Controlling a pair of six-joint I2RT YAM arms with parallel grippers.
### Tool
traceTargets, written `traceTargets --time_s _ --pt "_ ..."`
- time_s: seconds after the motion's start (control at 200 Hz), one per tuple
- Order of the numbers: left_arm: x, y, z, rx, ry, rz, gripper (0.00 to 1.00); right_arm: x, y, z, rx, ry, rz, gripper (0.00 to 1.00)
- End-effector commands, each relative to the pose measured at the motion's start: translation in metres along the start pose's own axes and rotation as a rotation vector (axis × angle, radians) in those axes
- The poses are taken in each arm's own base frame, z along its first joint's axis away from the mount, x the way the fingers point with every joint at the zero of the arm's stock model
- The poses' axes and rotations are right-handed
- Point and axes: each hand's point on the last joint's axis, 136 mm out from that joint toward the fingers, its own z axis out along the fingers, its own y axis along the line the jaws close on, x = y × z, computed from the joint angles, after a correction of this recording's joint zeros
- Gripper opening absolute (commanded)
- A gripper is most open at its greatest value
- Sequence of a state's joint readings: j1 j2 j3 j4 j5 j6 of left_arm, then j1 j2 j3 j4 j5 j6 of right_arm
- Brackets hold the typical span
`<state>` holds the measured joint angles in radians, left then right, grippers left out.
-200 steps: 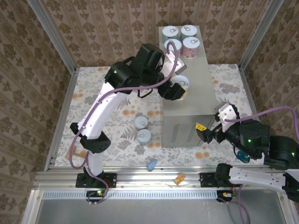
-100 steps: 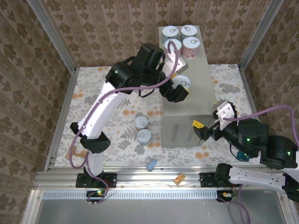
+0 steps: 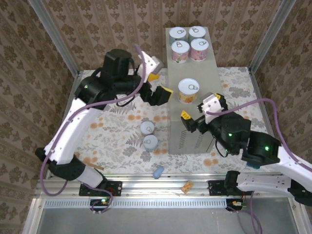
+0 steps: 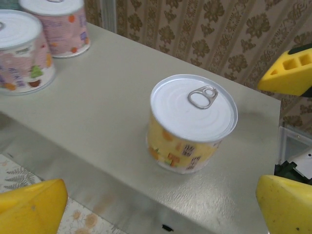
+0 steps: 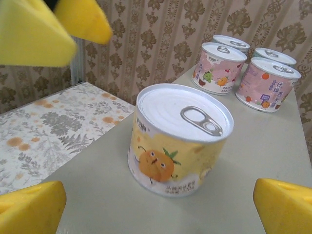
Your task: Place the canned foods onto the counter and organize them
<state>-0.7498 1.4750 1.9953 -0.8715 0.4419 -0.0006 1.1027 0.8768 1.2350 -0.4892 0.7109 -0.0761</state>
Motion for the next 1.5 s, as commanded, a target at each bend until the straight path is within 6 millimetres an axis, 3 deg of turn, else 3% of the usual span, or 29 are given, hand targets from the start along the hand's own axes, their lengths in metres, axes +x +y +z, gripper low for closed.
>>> traceTargets --time_s 0.0,0.35,0.925,1.055,1.235,1.495 --pt "-0.009 -0.001 -0.016 0.014 -0.08 -0.015 1.0 -0.016 -0.017 0.009 0.107 -0.043 0.08 1.0" --pt "0.009 0.011 -0.045 -0.05 -0.114 -0.048 1.0 -0.003 -0.027 0.046 0.13 -0.011 0.19 0.96" --pt "0.022 0.026 -0.046 -0.067 -0.116 -0.081 1.0 0.029 -0.076 0.059 0.174 -0.031 0.221 0.79" --pt "0.024 0.028 -0.045 -0.066 -0.117 -0.088 1.0 0.032 -0.084 0.062 0.177 -0.037 0.214 0.84" --pt "0.025 0.031 -0.044 -0.067 -0.116 -0.094 1.0 0.027 -0.08 0.067 0.143 -0.054 0.198 0.95" --pt "0.026 0.035 -0.045 -0.069 -0.118 -0.103 1.0 0.026 -0.085 0.084 0.159 -0.052 0.204 0.96"
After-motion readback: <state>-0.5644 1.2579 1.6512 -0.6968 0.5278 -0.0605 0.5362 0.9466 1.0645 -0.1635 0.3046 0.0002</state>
